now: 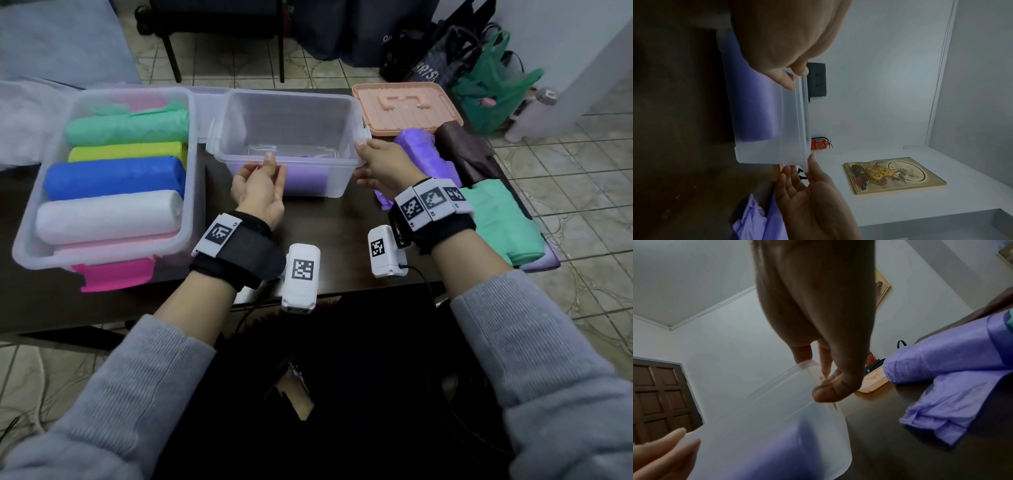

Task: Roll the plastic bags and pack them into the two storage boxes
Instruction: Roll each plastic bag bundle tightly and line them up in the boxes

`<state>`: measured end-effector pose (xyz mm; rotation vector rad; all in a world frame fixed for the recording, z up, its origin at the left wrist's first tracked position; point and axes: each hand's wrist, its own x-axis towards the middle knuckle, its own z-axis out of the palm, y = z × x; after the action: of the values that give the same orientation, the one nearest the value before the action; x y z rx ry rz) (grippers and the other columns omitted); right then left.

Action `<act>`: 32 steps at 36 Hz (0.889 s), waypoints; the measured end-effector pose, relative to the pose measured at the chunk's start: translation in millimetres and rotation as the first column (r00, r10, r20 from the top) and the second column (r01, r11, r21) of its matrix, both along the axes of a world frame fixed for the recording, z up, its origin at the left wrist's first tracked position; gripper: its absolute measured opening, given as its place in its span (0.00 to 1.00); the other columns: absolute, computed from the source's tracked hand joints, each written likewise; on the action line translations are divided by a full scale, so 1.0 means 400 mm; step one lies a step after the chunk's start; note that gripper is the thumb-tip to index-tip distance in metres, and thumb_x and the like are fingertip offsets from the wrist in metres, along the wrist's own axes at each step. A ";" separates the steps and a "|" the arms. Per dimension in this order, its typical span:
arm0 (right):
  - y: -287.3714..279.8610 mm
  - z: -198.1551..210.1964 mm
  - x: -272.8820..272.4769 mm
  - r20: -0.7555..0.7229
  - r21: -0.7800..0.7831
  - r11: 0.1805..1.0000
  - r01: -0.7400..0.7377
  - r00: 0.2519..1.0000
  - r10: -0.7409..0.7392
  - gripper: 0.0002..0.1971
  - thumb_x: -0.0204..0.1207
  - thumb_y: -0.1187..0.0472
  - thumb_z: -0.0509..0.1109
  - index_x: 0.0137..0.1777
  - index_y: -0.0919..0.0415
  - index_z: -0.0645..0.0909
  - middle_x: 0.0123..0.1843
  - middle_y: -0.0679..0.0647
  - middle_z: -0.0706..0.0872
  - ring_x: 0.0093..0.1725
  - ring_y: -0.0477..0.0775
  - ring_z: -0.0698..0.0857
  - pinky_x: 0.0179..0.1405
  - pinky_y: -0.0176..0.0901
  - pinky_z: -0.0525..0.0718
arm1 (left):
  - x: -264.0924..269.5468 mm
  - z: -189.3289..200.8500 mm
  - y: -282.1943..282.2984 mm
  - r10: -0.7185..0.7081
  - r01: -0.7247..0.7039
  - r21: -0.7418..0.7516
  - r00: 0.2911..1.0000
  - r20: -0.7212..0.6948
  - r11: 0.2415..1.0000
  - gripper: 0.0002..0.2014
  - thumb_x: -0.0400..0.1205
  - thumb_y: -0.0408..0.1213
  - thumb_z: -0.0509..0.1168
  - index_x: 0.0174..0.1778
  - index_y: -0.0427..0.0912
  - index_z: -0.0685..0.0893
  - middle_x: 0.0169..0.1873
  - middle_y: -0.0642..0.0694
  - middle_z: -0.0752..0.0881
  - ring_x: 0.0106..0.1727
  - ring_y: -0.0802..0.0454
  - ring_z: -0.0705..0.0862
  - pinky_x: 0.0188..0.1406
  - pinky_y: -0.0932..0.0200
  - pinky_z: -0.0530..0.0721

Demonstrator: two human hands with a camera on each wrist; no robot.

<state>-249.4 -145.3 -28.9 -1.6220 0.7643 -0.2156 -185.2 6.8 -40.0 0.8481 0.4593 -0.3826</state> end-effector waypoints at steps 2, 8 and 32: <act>-0.001 -0.002 -0.007 -0.026 -0.072 0.997 0.000 1.000 -0.002 0.15 0.86 0.53 0.57 0.63 0.61 0.77 0.44 0.53 0.81 0.32 0.46 0.78 0.31 0.35 0.79 | -0.001 0.002 0.000 0.006 -0.006 -0.019 1.000 0.003 1.000 0.10 0.80 0.22 0.65 0.38 0.36 0.71 0.34 0.43 0.78 0.36 0.56 0.79 0.47 0.61 0.85; -0.041 -0.026 -0.069 -0.068 -0.377 0.921 0.098 0.989 -0.133 0.17 0.83 0.60 0.59 0.68 0.64 0.76 0.60 0.56 0.83 0.48 0.52 0.82 0.46 0.36 0.78 | -0.034 -0.031 0.013 -0.392 0.392 0.013 0.920 0.015 0.920 0.02 0.83 0.28 0.63 0.45 0.38 0.76 0.37 0.45 0.80 0.42 0.52 0.81 0.33 0.61 0.89; -0.143 -0.061 -0.301 -0.550 -0.672 0.726 -0.149 0.757 -0.353 0.23 0.78 0.52 0.69 0.63 0.73 0.76 0.65 0.70 0.76 0.65 0.68 0.75 0.60 0.52 0.73 | -0.236 -0.237 -0.044 -0.970 -0.274 0.955 0.177 0.167 0.114 0.23 0.86 0.44 0.55 0.77 0.41 0.68 0.81 0.43 0.61 0.83 0.48 0.53 0.81 0.54 0.45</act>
<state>-369.7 -202.6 -53.4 -2.4250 1.4509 0.0091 -279.4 -10.8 -134.8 2.3668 -1.0604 -0.1163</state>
